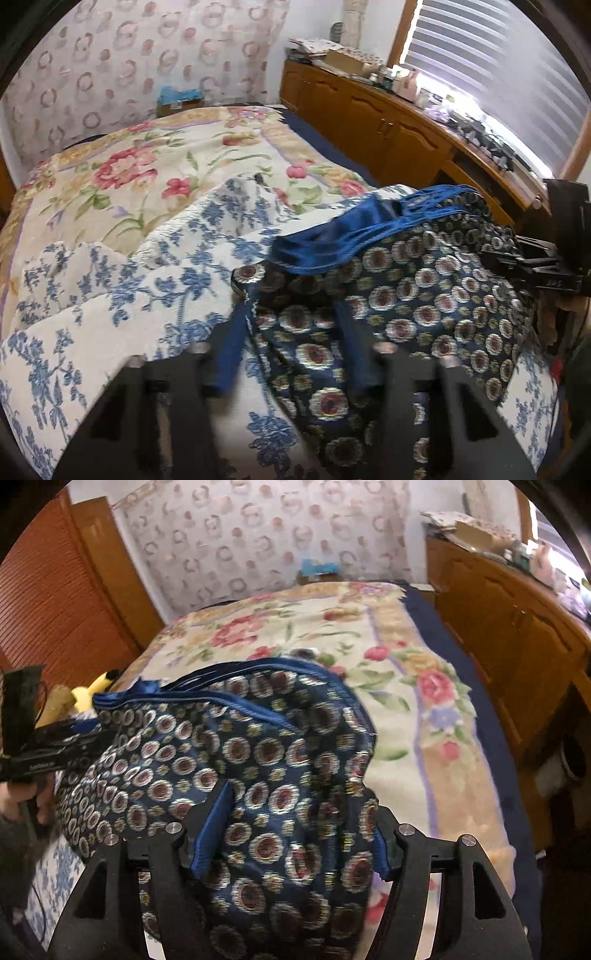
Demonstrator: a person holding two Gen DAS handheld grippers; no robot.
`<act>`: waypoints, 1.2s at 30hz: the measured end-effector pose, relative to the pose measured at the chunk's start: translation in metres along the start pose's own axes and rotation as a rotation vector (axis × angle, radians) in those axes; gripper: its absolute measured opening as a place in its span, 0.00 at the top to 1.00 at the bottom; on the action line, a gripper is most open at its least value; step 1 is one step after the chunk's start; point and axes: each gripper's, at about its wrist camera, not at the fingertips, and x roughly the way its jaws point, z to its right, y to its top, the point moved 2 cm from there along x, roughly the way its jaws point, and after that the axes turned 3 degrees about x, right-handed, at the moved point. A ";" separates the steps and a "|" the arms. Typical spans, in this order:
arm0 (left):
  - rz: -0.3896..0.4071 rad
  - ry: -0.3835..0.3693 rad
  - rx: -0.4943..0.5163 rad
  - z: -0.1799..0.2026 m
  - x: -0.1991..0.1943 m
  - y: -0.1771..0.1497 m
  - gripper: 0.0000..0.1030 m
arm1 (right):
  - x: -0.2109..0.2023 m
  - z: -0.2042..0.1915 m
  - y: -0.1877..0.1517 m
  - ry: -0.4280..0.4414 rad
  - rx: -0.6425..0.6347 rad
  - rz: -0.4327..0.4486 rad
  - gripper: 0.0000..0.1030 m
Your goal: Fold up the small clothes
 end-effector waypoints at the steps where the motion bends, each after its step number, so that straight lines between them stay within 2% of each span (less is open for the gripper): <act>1: -0.003 -0.003 -0.003 0.000 0.000 0.001 0.64 | 0.001 -0.002 -0.001 -0.001 -0.005 -0.003 0.45; 5: -0.006 -0.048 -0.034 -0.004 0.002 0.005 0.74 | -0.001 -0.003 -0.003 -0.025 -0.013 0.017 0.57; 7: -0.008 -0.064 -0.045 -0.005 0.003 0.007 0.77 | -0.004 -0.001 -0.004 -0.024 -0.009 0.031 0.67; 8: -0.008 -0.071 -0.047 -0.005 0.003 0.007 0.82 | -0.006 -0.002 -0.005 -0.001 -0.008 0.029 0.77; 9: -0.006 -0.075 -0.046 -0.005 0.003 0.008 0.85 | -0.006 -0.003 -0.005 0.002 -0.014 0.028 0.81; 11: -0.003 -0.086 -0.042 -0.001 0.001 0.009 0.96 | -0.007 -0.009 -0.007 -0.005 -0.042 0.024 0.86; 12: 0.007 -0.083 -0.034 0.002 -0.003 0.009 0.97 | -0.008 -0.013 -0.007 -0.014 -0.059 0.027 0.87; 23: 0.205 -0.143 -0.004 0.028 -0.101 0.008 0.98 | -0.057 -0.047 0.001 -0.041 -0.141 0.176 0.91; 28: 0.279 -0.096 0.018 0.028 -0.147 -0.001 0.98 | -0.080 -0.083 0.012 -0.028 -0.214 0.247 0.91; 36: 0.373 0.017 -0.016 -0.009 -0.225 -0.036 0.98 | -0.086 -0.160 0.032 0.050 -0.340 0.298 0.91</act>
